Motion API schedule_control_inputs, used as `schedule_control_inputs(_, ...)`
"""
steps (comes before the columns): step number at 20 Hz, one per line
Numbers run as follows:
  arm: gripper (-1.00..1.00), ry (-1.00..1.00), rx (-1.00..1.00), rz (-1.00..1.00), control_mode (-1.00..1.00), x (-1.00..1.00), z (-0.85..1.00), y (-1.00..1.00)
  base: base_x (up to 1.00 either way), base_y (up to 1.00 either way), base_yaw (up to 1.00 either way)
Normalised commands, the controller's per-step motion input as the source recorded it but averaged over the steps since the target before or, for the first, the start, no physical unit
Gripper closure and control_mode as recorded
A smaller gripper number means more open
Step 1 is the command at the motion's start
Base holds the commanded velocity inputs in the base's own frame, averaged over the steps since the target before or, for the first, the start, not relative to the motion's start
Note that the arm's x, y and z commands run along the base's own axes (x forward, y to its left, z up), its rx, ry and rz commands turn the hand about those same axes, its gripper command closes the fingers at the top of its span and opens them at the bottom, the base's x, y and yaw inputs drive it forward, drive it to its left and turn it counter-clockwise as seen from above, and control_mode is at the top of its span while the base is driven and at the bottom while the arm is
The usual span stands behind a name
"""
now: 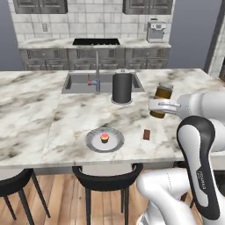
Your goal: Take the cinnamon bottle from the cabinet and place it on the dining table, next to the plate with the cupcake. Then take the chocolate from the dining counter and place it on the cupcake plate.
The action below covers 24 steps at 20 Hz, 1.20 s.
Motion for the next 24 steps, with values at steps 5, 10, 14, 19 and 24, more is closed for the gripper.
schedule_control_inputs(5, 1.00, 0.00, 0.00, 0.00, 1.00, 0.00, 0.00, 0.00, 0.64, -0.30, 0.26)
schedule_control_inputs(10, 1.00, 0.00, 0.00, 0.00, 1.00, 0.00, 0.00, 0.00, 0.34, -0.16, 0.12)
schedule_control_inputs(14, 1.00, 0.00, 0.00, 0.00, 1.00, 0.00, 0.00, 0.00, 0.01, 0.00, 0.00)
schedule_control_inputs(19, 1.00, 0.00, 0.00, 0.00, 1.00, 0.00, 0.00, 0.00, 0.00, 0.00, 0.00)
schedule_control_inputs(24, 1.00, 0.00, 0.00, 0.00, 1.00, 0.00, 0.00, 0.00, 0.00, 0.00, 0.00)
